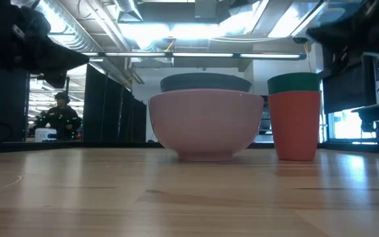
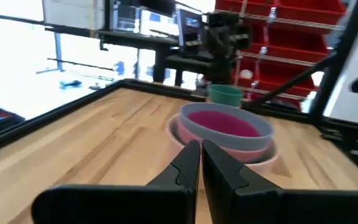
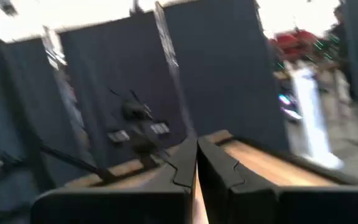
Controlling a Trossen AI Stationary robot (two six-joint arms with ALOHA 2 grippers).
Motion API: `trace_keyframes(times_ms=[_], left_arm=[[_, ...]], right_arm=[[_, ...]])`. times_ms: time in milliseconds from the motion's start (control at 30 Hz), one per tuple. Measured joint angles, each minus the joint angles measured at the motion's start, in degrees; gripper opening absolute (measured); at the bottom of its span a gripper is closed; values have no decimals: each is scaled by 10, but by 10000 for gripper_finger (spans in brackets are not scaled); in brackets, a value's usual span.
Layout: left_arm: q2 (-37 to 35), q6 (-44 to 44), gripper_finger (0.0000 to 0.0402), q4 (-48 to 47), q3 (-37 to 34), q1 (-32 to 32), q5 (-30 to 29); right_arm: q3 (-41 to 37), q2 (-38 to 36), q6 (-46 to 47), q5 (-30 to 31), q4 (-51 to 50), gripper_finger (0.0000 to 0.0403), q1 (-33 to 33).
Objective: Nest bowls inside each other
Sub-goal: Return to Home Position
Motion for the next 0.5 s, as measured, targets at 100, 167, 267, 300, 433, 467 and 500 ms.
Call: trace_keyframes(times_ms=[100,167,267,300,433,467,500], left_arm=[[8,-3,0,0,0,14,0],[10,-4,0,0,0,16,3],[11,-16,0,-1,0,15,5],[11,-20,0,-1,0,15,6],[11,-14,0,-1,0,15,7],[11,-7,0,-1,0,15,7],[11,1,0,-1,0,15,7]], right_arm=[[0,0,0,-2,-51,0,0],[0,0,9,-20,-81,0,0],[0,1,23,-63,-111,0,0],[0,3,23,-76,-112,0,0],[0,10,11,-89,-112,0,0],[0,11,9,-88,-112,0,0],[0,12,7,-87,-112,0,0]])
